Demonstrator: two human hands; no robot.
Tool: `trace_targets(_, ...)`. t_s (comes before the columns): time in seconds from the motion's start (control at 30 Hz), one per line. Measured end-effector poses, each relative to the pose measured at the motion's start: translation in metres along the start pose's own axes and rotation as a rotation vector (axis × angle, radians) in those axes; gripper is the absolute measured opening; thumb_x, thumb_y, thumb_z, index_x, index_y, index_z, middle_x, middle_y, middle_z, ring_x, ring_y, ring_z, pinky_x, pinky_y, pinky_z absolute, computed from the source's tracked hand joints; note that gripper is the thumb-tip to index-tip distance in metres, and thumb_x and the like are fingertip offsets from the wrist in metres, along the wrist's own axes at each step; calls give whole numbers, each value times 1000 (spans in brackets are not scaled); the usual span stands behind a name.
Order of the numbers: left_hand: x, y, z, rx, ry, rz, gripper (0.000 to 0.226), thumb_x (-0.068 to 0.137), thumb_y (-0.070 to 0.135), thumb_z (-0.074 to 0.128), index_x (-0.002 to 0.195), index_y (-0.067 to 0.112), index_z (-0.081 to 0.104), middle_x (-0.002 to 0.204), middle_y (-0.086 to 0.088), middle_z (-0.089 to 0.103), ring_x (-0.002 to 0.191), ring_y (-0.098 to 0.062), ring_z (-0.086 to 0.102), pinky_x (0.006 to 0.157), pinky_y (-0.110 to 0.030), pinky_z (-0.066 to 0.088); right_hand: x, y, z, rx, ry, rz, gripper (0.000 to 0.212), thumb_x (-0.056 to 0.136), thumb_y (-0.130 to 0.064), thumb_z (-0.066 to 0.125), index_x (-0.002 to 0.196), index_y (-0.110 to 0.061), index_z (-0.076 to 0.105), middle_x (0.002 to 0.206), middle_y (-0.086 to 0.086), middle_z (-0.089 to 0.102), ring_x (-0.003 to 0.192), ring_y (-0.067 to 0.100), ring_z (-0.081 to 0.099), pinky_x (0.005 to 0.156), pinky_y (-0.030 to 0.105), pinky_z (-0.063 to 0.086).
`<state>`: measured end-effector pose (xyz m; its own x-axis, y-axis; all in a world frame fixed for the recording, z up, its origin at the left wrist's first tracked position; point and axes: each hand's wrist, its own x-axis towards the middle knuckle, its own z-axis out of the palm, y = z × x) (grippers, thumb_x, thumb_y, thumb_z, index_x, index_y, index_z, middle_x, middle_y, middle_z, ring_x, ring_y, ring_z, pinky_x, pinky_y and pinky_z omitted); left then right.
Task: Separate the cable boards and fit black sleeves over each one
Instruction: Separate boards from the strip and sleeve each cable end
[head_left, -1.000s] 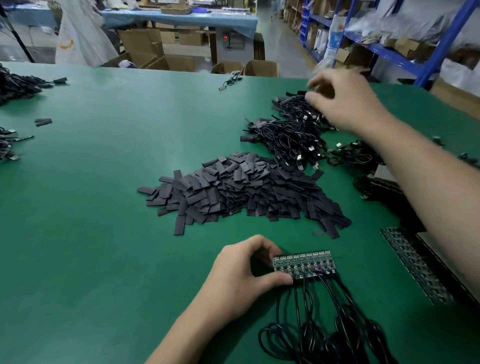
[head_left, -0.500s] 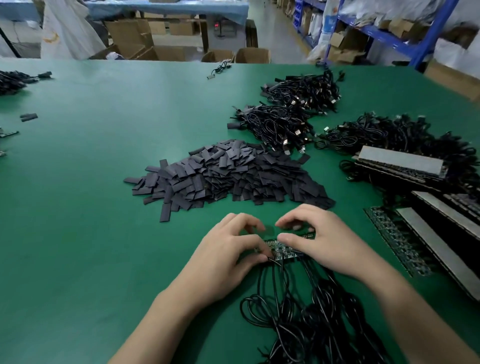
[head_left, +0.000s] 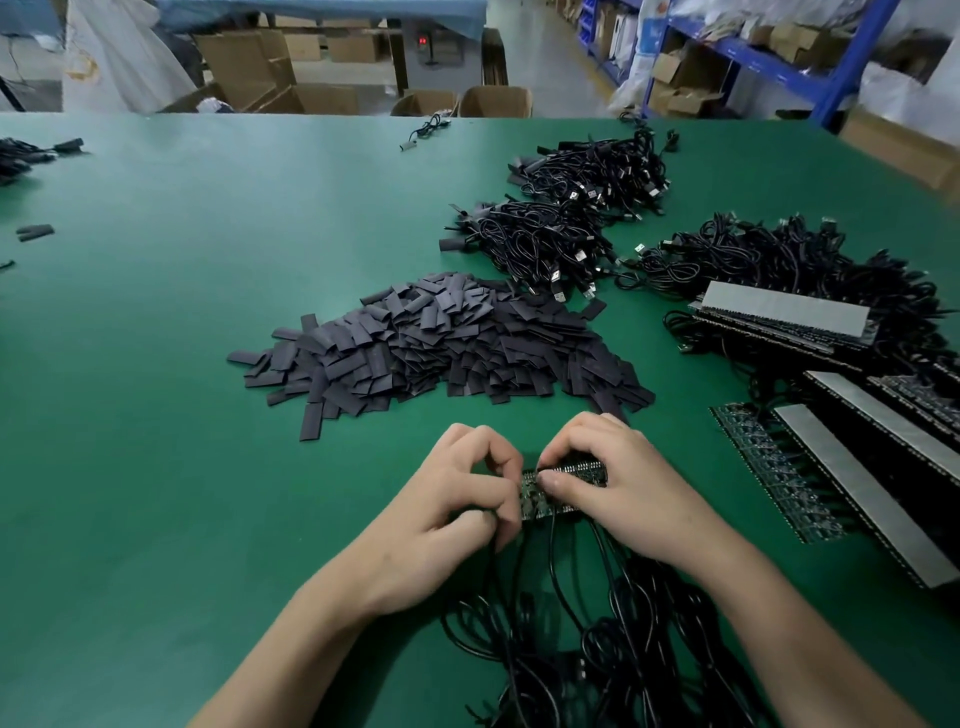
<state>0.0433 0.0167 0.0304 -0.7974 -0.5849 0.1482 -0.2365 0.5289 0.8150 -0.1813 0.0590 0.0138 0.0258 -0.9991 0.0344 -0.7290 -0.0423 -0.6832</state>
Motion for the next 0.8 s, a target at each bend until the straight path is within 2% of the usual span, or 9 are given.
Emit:
trace_targets(0.13,0,-3,-2,-117,118,0,42,97,38,46,59,21,48,92,4,49,97,-22,46,90,-30,36,-4,1,-2,143,12,25,7,93,-34,72,91,-39,67,96,-24,66,99,-1,61,87,21,44)
trace_targets(0.2,1,-6,0,-63,199,-25,39,95,41,57,61,27,47,88,7,49,93,-20,48,87,-29,37,-5,1,-4,197,25,8,11,94,-28,72,90,-36,66,90,-20,69,90,0,64,78,15,43)
trace_targets(0.3,3,-10,4,-76,297,-95,20,87,45,69,81,27,63,96,6,58,96,-19,57,84,-27,44,-7,1,-9,245,57,-4,10,94,-23,73,89,-30,67,89,-15,70,90,5,66,82,24,47)
trace_targets(0.37,4,-9,4,-193,306,-178,30,86,53,65,100,26,70,97,6,66,89,-9,62,78,-24,47,-10,0,-10,256,76,-18,9,94,-24,73,90,-30,68,90,-12,71,92,8,67,83,29,49)
trace_targets(0.47,5,-8,4,-397,251,-267,39,94,55,60,90,18,72,80,2,66,70,-10,56,69,-26,43,-10,-3,-8,235,117,-38,9,92,-25,74,91,-32,68,91,-12,71,94,10,67,85,29,51)
trace_targets(0.53,6,-10,5,-405,252,-283,29,94,44,71,84,17,73,74,1,66,67,-10,59,67,-23,46,-10,-6,-6,166,139,-55,9,91,-29,74,89,-35,67,92,-15,70,97,8,65,86,25,48)
trace_targets(0.6,7,-10,6,-417,261,-297,20,86,38,75,85,18,76,72,3,67,67,-9,61,65,-19,47,-10,-7,-7,38,139,-65,8,86,-45,71,89,-38,67,91,-19,69,101,3,60,87,24,43)
trace_targets(0.7,7,-10,9,-398,278,-291,17,83,38,75,84,21,78,72,5,68,67,-6,61,65,-17,46,-5,-16,-13,-66,42,-57,26,77,-71,57,89,-50,66,90,-23,68,99,-2,57,88,24,44)
trace_targets(0.8,7,-12,11,-365,288,-273,9,89,26,75,83,20,78,71,8,70,67,-3,61,65,-15,46,5,-25,-17,-55,-62,-36,16,83,-58,71,85,-42,72,82,-18,72,82,1,64,76,31,53)
